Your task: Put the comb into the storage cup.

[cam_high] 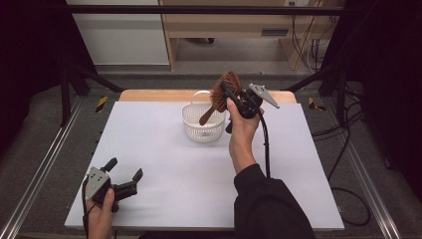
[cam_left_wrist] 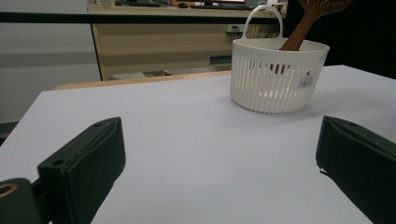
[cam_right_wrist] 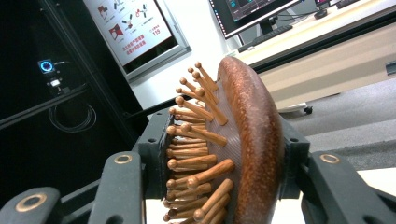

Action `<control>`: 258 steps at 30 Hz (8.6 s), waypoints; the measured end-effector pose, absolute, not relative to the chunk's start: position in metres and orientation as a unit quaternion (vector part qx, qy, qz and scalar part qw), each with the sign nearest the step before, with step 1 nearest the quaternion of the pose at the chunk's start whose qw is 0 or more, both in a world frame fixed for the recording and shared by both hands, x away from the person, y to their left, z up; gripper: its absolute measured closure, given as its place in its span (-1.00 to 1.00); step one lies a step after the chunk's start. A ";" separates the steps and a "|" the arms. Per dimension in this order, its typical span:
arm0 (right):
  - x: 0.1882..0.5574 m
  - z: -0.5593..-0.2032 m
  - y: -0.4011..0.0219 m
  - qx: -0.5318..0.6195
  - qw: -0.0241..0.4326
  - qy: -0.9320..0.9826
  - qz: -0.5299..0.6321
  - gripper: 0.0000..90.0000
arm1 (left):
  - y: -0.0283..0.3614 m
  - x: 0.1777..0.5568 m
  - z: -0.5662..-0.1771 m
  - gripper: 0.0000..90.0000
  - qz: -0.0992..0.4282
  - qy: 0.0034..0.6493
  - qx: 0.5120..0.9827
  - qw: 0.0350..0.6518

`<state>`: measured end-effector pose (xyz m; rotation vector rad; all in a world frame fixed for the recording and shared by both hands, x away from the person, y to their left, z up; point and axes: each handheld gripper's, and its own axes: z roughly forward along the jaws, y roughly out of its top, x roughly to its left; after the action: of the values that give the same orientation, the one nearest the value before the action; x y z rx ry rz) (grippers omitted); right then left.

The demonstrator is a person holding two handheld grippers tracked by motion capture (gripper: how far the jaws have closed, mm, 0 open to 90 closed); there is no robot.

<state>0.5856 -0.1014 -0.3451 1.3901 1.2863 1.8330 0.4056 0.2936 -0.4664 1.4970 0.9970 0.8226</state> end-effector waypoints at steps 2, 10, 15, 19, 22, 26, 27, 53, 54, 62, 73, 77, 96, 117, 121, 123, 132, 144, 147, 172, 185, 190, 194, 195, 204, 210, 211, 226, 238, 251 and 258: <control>0.586 -0.348 -0.101 0.513 0.246 0.470 0.674 0.11 | 0.294 0.406 -0.467 -0.97 0.347 0.421 0.632 0.550; 0.588 -0.354 -0.097 0.513 0.244 0.470 0.675 0.12 | 0.294 0.406 -0.467 -0.97 0.345 0.421 0.633 0.550; 0.588 -0.357 -0.096 0.515 0.243 0.470 0.675 0.12 | 0.293 0.405 -0.467 -0.96 0.346 0.421 0.633 0.550; 0.589 -0.360 -0.095 0.515 0.246 0.472 0.672 0.12 | 0.293 0.406 -0.467 -0.96 0.345 0.420 0.634 0.550; 0.590 -0.362 -0.094 0.516 0.246 0.472 0.672 0.12 | 0.294 0.406 -0.467 -0.96 0.345 0.420 0.634 0.550; 0.590 -0.363 -0.093 0.516 0.245 0.471 0.672 0.12 | 0.294 0.406 -0.467 -0.96 0.345 0.420 0.634 0.550; 0.590 -0.364 -0.093 0.516 0.244 0.472 0.672 0.12 | 0.294 0.406 -0.467 -0.96 0.346 0.420 0.634 0.550; 0.596 -0.386 -0.082 0.523 0.230 0.464 0.676 0.11 | 0.292 0.406 -0.467 -0.95 0.341 0.417 0.637 0.551; 0.597 -0.387 -0.081 0.524 0.229 0.464 0.676 0.11 | 0.292 0.406 -0.467 -0.95 0.341 0.417 0.637 0.552; 0.600 -0.395 -0.071 0.527 0.219 0.464 0.678 0.11 | 0.293 0.406 -0.468 -0.95 0.339 0.418 0.636 0.553; 0.602 -0.402 -0.064 0.529 0.213 0.458 0.682 0.11 | 0.293 0.406 -0.468 -0.94 0.337 0.418 0.636 0.554; 0.601 -0.402 -0.065 0.527 0.213 0.461 0.681 0.11 | 0.292 0.406 -0.468 -0.94 0.337 0.417 0.638 0.554; 0.608 -0.402 -0.094 0.505 0.219 0.533 0.643 -0.04 | 0.291 0.406 -0.468 -0.94 0.335 0.416 0.640 0.552; 0.617 -0.410 -0.110 0.522 0.205 0.544 0.624 -0.12 | 0.292 0.406 -0.468 -0.94 0.335 0.416 0.640 0.552; 0.617 -0.411 -0.111 0.524 0.205 0.545 0.622 -0.14 | 0.292 0.406 -0.468 -0.94 0.335 0.416 0.641 0.552; 0.618 -0.412 -0.112 0.527 0.205 0.546 0.619 -0.16 | 0.292 0.406 -0.468 -0.94 0.335 0.417 0.640 0.552; 0.618 -0.412 -0.115 0.531 0.208 0.547 0.612 -0.18 | 0.292 0.406 -0.468 -0.94 0.335 0.416 0.641 0.552; 0.617 -0.413 -0.118 0.536 0.228 0.560 0.589 -0.41 | 0.292 0.406 -0.468 -0.94 0.334 0.416 0.641 0.552; 0.616 -0.412 -0.119 0.537 0.233 0.559 0.587 -0.50 | 0.292 0.406 -0.468 -0.94 0.334 0.416 0.641 0.552; 0.605 -0.396 -0.125 0.503 0.288 0.568 0.584 -0.74 | 0.292 0.407 -0.469 -0.94 0.335 0.418 0.640 0.551; 0.598 -0.386 -0.130 0.488 0.287 0.572 0.594 -0.85 | 0.294 0.406 -0.468 -0.96 0.339 0.422 0.635 0.552; 0.596 -0.384 -0.133 0.486 0.289 0.570 0.596 -0.90 | 0.294 0.406 -0.468 -0.97 0.340 0.422 0.635 0.551; 0.595 -0.381 -0.136 0.486 0.290 0.570 0.596 -0.91 | 0.294 0.407 -0.468 -0.97 0.340 0.423 0.635 0.550; 0.595 -0.381 -0.137 0.485 0.292 0.569 0.596 -0.91 | 0.294 0.406 -0.468 -0.97 0.340 0.423 0.634 0.550; 0.593 -0.371 -0.140 0.473 0.300 0.576 0.596 -0.89 | 0.295 0.407 -0.468 -0.97 0.340 0.423 0.635 0.550; 0.593 -0.367 -0.142 0.465 0.306 0.581 0.594 -0.88 | 0.295 0.406 -0.468 -0.97 0.340 0.424 0.634 0.550; 0.592 -0.366 -0.143 0.463 0.305 0.583 0.594 -0.88 | 0.295 0.406 -0.468 -0.97 0.340 0.424 0.635 0.550; 0.589 -0.359 -0.147 0.454 0.304 0.586 0.598 -0.88 | 0.295 0.406 -0.468 -0.97 0.339 0.422 0.636 0.550; 0.582 -0.346 -0.150 0.430 0.315 0.604 0.593 -0.89 | 0.295 0.407 -0.469 -0.97 0.338 0.422 0.637 0.549; 0.566 -0.330 -0.170 0.414 0.311 0.602 0.608 -0.91 | 0.297 0.406 -0.469 -0.97 0.342 0.426 0.636 0.545; 0.557 -0.321 -0.186 0.408 0.319 0.593 0.616 -0.93 | 0.299 0.407 -0.471 -0.97 0.344 0.428 0.636 0.543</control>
<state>0.5566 -0.1862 -0.3210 1.0725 1.5597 1.6198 0.4068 0.2986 -0.4706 1.5104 1.0159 0.8159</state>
